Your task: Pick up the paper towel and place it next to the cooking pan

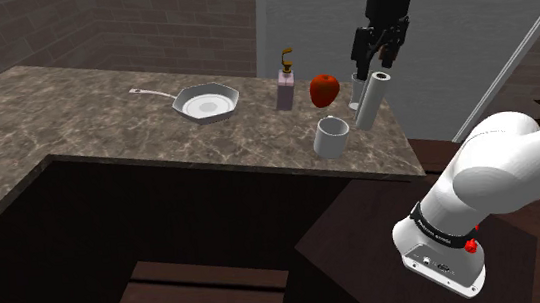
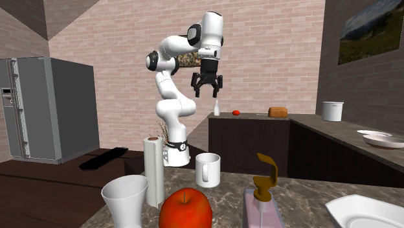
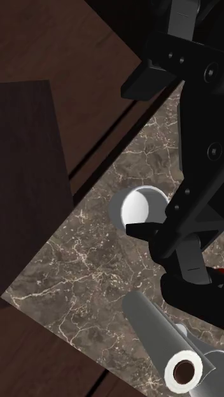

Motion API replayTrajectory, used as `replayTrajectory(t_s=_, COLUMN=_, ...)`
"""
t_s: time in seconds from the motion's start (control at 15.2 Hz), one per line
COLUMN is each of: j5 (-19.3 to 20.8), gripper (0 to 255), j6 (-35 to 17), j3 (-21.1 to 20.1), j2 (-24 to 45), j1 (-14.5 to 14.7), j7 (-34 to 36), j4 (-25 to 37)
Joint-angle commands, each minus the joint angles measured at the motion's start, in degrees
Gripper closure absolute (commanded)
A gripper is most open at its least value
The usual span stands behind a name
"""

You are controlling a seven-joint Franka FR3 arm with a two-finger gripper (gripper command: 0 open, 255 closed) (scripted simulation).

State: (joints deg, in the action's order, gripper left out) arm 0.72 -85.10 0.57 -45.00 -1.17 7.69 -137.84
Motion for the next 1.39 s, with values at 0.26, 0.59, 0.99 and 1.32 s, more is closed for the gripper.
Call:
replayTrajectory(t_s=0.26, j5=3.5, gripper=0, j6=-3.7, j3=5.3, j2=2.5, j1=-1.7, j7=-5.9, j4=-0.8)
replayTrajectory(t_s=0.59, j5=7.0, gripper=0, j6=-8.7, j3=12.0, j2=7.5, j1=-3.5, j7=-13.1, j4=0.0)
replayTrajectory(t_s=0.99, j5=9.0, gripper=0, j6=-14.8, j3=19.9, j2=16.1, j1=-4.7, j7=-21.9, j4=3.3)
replayTrajectory(t_s=1.32, j5=8.0, gripper=0, j6=-19.4, j3=26.2, j2=25.2, j1=-5.0, j7=-29.9, j4=8.2)
